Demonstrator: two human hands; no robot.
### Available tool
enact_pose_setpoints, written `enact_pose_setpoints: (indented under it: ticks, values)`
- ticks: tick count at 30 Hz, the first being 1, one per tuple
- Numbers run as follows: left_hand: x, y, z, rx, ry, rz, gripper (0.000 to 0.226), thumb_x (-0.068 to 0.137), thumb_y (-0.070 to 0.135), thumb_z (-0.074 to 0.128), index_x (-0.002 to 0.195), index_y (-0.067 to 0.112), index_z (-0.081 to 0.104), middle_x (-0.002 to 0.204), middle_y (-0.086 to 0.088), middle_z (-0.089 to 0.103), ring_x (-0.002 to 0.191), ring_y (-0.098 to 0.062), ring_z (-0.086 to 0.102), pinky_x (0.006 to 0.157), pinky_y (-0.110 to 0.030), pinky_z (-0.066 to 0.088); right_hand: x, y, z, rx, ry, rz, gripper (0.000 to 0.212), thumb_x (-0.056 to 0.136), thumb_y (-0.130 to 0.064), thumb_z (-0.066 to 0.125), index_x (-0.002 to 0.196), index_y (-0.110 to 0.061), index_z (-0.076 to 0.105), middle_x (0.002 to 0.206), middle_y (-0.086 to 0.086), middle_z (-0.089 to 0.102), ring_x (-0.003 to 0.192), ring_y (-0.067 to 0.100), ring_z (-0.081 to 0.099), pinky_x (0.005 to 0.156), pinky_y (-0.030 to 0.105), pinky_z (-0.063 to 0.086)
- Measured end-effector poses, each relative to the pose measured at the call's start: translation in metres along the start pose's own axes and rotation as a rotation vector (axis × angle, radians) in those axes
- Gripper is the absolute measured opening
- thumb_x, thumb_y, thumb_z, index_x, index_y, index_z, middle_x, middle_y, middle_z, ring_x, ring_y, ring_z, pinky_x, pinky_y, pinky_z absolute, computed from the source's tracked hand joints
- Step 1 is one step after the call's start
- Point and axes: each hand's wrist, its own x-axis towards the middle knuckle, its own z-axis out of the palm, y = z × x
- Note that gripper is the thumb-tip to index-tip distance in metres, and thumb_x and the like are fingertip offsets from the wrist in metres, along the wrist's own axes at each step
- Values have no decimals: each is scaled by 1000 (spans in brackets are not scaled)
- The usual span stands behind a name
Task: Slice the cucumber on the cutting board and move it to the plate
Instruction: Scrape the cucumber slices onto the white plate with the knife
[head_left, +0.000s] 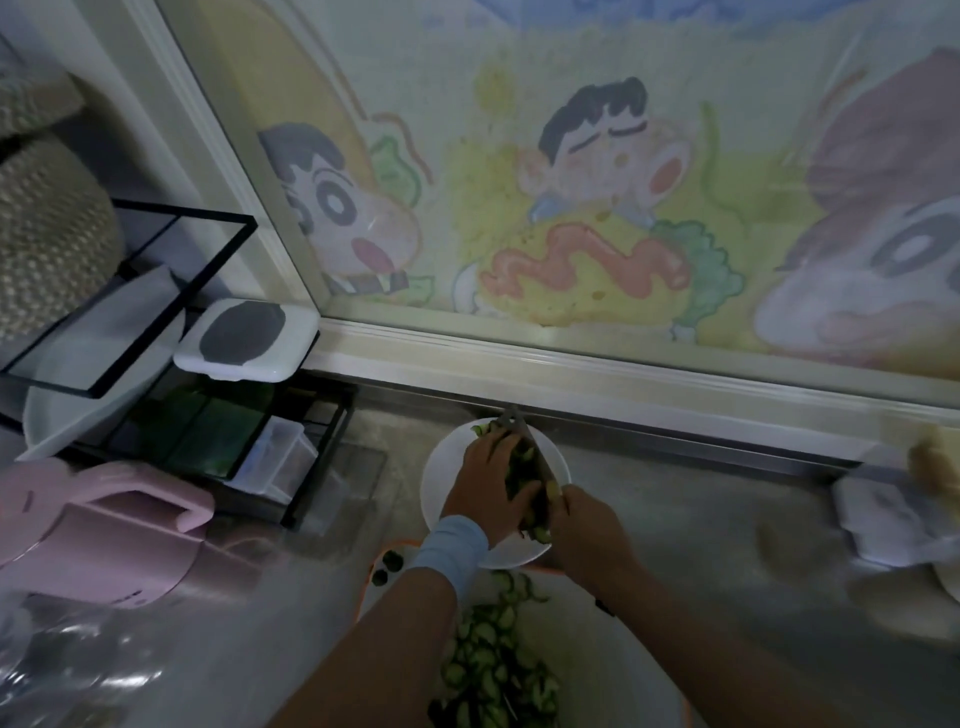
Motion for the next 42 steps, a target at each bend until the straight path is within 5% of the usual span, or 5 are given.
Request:
enact_pose_setpoints:
  ticks: [7,26,30,38,42]
  values:
    - [-5,-33,6,98,-21,20,32,90,36,48,120,26,55,129,6,47,116,-17,47,93,-32,46,21,-1,0,-159,107,-19,29,103,-36,28,89,-17,46,87,9,63,79,29,60,65,32,43]
    - [-38,-22,11,-23,62,523,43,89,11,48,130,20,53,136,-2,49,122,-16,44,103,-24,38,30,-8,1,-136,121,-67,31,103,-36,28,82,-23,45,75,-1,54,69,19,53,64,30,39]
    - [-34,-38,8,77,70,445,31,84,19,46,101,14,70,116,-5,63,101,-24,60,79,-39,55,25,-1,-6,-205,143,-69,27,102,-34,29,85,-23,47,75,-1,55,68,20,51,63,29,37]
    - [3,-46,-8,96,1,119,61,90,9,44,147,24,27,154,5,18,138,-12,23,111,-29,29,15,12,-9,-322,152,-86,29,99,-32,32,78,-22,47,69,0,59,63,20,58,60,34,50]
    - [-10,-54,-5,194,-71,101,46,90,16,47,136,19,46,143,0,39,129,-17,38,109,-30,31,12,16,-13,-330,174,-77,29,100,-35,29,75,-24,41,62,-4,47,60,19,52,54,31,39]
